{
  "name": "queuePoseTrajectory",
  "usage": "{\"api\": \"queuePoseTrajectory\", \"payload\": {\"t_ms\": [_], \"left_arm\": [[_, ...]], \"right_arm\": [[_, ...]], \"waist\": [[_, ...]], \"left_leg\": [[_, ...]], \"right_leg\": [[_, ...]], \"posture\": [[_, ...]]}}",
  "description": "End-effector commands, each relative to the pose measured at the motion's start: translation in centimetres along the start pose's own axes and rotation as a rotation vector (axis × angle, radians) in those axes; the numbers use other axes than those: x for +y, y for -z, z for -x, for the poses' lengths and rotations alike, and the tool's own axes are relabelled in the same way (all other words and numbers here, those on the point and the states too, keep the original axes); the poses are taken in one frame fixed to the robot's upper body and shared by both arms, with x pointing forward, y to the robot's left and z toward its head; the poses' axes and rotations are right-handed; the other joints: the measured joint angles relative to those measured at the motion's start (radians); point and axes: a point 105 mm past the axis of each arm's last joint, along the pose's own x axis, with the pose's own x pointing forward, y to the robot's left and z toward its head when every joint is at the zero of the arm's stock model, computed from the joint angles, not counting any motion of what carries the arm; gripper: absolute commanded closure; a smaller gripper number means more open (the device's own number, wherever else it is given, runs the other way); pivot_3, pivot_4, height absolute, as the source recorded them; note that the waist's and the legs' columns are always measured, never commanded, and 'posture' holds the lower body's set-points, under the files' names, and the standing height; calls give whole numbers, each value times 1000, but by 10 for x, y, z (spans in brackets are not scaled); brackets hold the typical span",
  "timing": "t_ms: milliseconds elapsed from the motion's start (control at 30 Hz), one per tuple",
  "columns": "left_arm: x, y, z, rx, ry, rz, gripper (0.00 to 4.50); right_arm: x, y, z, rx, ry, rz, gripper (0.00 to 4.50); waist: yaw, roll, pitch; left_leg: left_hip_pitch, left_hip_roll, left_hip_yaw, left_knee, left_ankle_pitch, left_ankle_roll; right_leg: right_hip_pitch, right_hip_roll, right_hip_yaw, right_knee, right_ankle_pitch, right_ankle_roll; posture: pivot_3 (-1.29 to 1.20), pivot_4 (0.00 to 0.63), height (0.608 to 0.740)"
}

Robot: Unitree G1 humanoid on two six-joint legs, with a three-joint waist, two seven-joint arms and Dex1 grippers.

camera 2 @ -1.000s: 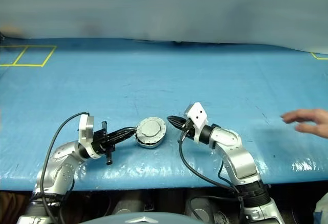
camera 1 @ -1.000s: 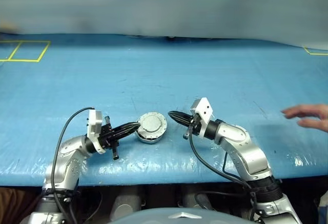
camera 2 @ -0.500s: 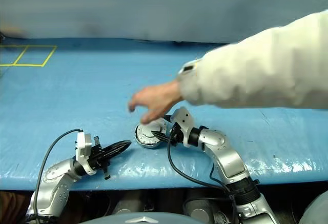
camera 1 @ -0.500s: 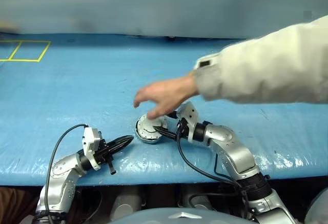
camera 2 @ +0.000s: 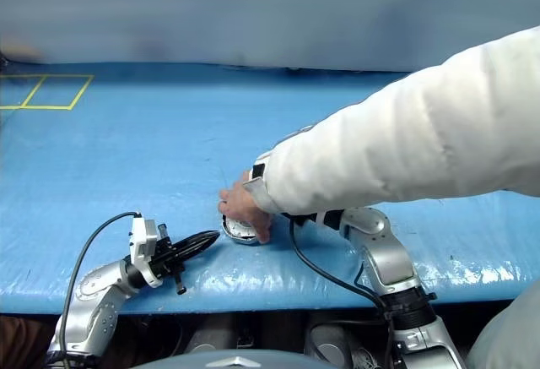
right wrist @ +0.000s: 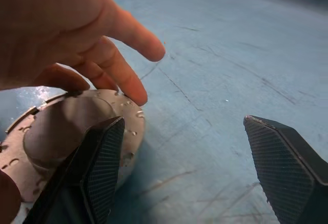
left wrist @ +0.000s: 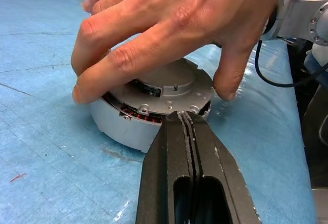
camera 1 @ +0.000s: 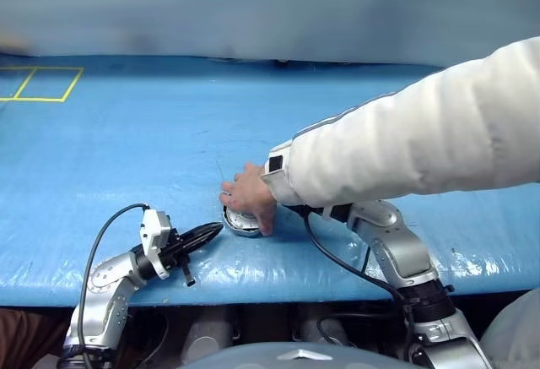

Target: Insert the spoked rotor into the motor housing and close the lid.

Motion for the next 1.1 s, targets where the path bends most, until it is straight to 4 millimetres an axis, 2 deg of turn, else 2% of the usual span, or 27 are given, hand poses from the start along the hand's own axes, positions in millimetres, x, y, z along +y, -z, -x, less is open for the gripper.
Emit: {"api": "queuePoseTrajectory", "payload": {"t_ms": [33,167,367,600,833,933,1100], "left_arm": [[1,-6,0,-19,-5,-30,4500],[4,-9,1,-31,-25,-45,4500],[9,-12,3,-52,-54,-63,4500],[15,-18,2,-83,-89,-92,4500],[19,-22,2,-96,-106,-112,4500],[19,-22,2,-96,-107,-113,4500],[18,-20,3,-96,-116,-111,4500]], "right_arm": [[-15,-13,9,-38,45,29,631],[-29,-4,19,1,98,19,631],[-39,3,24,26,140,2,631],[-34,10,21,43,125,-19,631],[-30,9,17,31,112,-32,631],[-32,10,15,37,121,-49,1200],[-38,12,6,55,118,-43,2842]], "waist": [[0,0,0],[0,0,0],[-1,0,0],[0,0,0],[0,0,0],[0,0,0],[-1,0,0]], "left_leg": [[0,0,0,0,0,0],[0,0,0,0,0,0],[0,0,0,0,0,0],[0,0,0,0,0,0],[0,0,0,0,0,0],[0,0,0,0,0,0],[0,0,0,0,0,0]], "right_leg": [[0,0,0,0,0,0],[0,0,0,0,0,0],[0,0,0,0,0,0],[0,0,0,0,0,0],[0,0,0,0,0,0],[0,0,0,0,0,0],[0,0,0,0,0,0]], "posture": [[0,150,740],[0,150,740],[0,150,740],[0,150,740],[0,150,740],[0,150,740],[0,150,740]]}}
